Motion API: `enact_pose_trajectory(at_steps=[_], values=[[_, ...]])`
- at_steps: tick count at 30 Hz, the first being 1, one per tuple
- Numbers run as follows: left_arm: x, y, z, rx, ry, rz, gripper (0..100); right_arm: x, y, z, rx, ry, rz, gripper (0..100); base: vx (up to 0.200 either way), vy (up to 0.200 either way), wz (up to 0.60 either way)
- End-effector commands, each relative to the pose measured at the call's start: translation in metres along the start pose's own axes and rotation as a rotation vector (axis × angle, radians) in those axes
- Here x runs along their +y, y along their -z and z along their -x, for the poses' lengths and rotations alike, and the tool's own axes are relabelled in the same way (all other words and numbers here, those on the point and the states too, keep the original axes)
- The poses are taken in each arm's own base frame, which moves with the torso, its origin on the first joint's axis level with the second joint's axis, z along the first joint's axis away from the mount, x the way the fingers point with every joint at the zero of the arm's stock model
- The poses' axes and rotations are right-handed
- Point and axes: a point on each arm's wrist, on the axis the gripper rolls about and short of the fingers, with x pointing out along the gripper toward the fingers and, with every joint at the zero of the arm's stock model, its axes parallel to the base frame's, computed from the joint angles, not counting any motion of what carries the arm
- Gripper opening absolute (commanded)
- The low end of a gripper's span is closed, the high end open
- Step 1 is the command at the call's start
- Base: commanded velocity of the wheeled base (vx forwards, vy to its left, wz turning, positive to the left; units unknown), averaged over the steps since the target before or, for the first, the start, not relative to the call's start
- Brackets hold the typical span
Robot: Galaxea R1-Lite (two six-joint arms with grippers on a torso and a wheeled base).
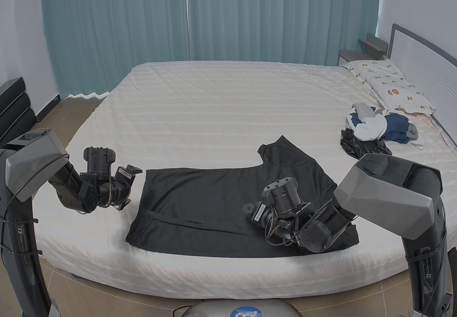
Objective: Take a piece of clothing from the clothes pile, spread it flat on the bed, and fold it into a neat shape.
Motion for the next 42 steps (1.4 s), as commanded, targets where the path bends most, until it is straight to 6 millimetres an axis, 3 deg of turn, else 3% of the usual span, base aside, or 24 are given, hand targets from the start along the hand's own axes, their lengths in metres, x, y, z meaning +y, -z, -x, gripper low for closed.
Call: enact_pose_trajectory(at_steps=[1,4,10,21,30,42], values=[[0.000,0.000,0.000,0.001,-0.001,0.000,100,0.004,-0.004,0.002,-0.012,-0.013,-0.004,100,0.000,0.000,0.00],[0.000,0.000,0.000,-0.001,-0.001,0.000,100,0.013,-0.012,0.018,-0.023,-0.045,-0.007,100,0.000,0.000,0.00],[0.000,0.000,0.000,0.000,0.001,0.000,100,0.016,0.003,0.027,0.046,-0.074,0.020,100,0.000,0.000,0.00],[0.000,0.000,0.000,0.000,0.001,0.000,100,0.032,0.050,0.018,0.146,-0.118,0.096,100,0.000,0.000,0.00],[0.000,0.000,0.000,0.000,0.001,0.000,100,0.042,0.059,0.007,0.162,-0.167,0.101,100,0.000,0.000,0.00],[0.002,0.001,0.000,0.001,-0.006,0.001,100,0.038,0.059,0.001,0.085,-0.230,0.102,100,0.000,0.000,0.00]])
